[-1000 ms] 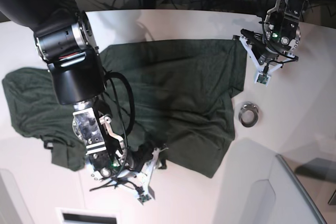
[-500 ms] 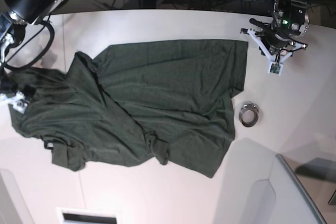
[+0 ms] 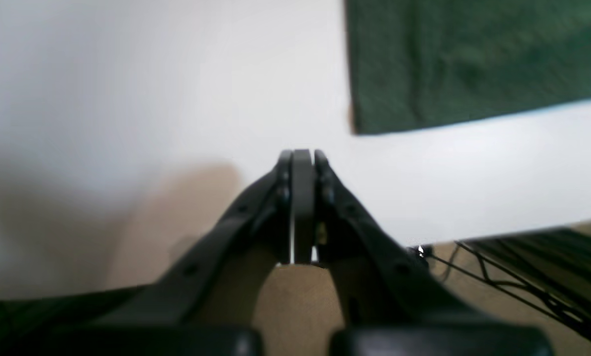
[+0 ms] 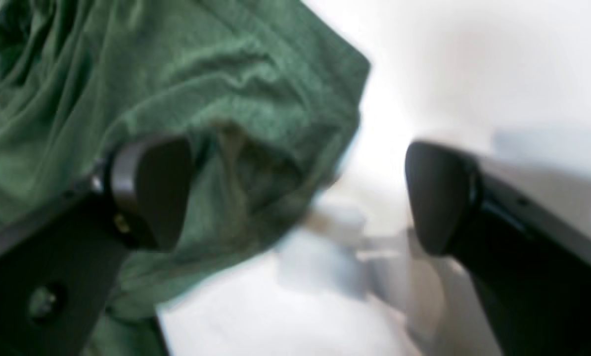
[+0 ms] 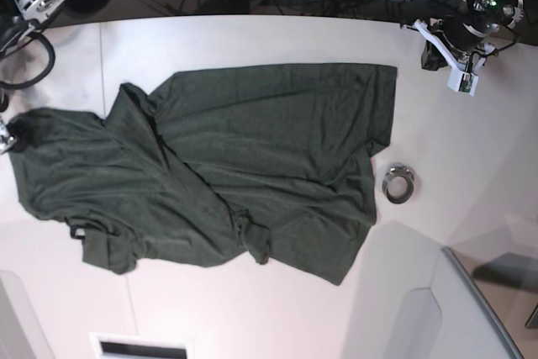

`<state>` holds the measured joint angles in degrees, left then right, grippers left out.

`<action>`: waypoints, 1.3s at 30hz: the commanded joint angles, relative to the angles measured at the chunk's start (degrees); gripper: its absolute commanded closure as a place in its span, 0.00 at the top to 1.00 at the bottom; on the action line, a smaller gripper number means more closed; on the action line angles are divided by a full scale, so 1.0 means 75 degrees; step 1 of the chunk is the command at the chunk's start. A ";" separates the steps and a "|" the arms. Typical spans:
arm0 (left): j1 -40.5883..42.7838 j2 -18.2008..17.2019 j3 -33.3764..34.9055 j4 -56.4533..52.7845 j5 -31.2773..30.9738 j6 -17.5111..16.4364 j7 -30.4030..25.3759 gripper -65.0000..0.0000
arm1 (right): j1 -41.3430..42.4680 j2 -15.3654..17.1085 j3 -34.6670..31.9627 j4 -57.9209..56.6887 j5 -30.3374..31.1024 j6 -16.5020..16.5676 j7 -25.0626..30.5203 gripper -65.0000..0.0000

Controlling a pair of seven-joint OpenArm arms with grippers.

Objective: Layout the t-shirt on the table in an organized manner, then fold the t-shirt properly
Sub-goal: 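Pull the shirt edge with the left gripper away from the shirt body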

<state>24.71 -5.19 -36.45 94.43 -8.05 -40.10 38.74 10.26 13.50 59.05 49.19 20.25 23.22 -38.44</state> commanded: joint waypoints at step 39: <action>-0.0956 0.0253 -0.0093 -0.3220 -0.2437 0.0013 -0.0119 0.54 | 0.0185 0.0023 -0.0037 -0.0856 0.0189 0.0180 -0.0109 0.00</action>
<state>17.08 -3.20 -37.34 70.63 -29.47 -41.25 34.63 11.51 12.82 58.98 42.33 23.20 25.39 -38.59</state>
